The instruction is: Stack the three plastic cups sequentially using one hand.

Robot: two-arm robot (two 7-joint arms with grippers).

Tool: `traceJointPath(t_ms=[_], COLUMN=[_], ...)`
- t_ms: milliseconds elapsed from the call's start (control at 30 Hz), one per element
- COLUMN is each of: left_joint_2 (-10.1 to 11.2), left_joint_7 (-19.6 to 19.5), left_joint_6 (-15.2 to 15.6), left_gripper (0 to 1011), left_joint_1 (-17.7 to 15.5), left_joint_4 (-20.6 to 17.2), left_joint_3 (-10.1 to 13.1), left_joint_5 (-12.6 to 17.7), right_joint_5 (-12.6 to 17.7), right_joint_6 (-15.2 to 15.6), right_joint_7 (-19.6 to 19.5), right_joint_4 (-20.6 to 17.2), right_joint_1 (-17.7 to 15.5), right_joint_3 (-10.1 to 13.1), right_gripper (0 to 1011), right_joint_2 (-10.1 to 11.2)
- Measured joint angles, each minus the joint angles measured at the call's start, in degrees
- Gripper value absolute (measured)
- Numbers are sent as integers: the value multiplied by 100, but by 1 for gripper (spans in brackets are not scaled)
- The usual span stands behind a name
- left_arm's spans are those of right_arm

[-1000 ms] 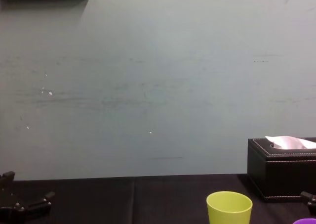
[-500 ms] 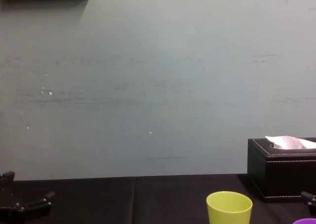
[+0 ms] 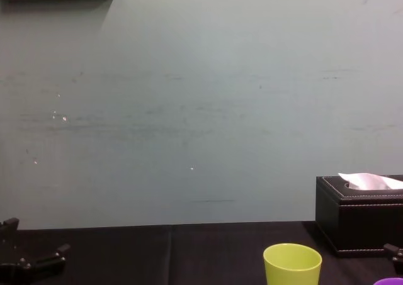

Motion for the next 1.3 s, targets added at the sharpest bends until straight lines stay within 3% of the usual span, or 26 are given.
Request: traceJointPath(t_ms=[467, 767, 1167, 1300], left_joint_2=[0, 0, 0, 0], left_joint_7=[0, 0, 0, 0], left_joint_6=[0, 0, 0, 0], left_gripper=[1012, 1011, 1011, 1011], left_joint_1=[0, 0, 0, 0], left_joint_4=[0, 0, 0, 0], left_joint_3=[0, 0, 0, 0], left_joint_5=[0, 0, 0, 0], right_joint_5=[0, 81, 627, 802], right_joint_6=[0, -20, 43, -50], right_joint_7=[0, 121, 514, 648], right_joint_4=[0, -266, -912, -1214], right_joint_1=[0, -255, -1184, -1706], right_joint_3=[0, 328, 898, 1110], right_gripper=[1003, 1003, 1003, 1002], right_joint_2=[0, 158, 630, 820])
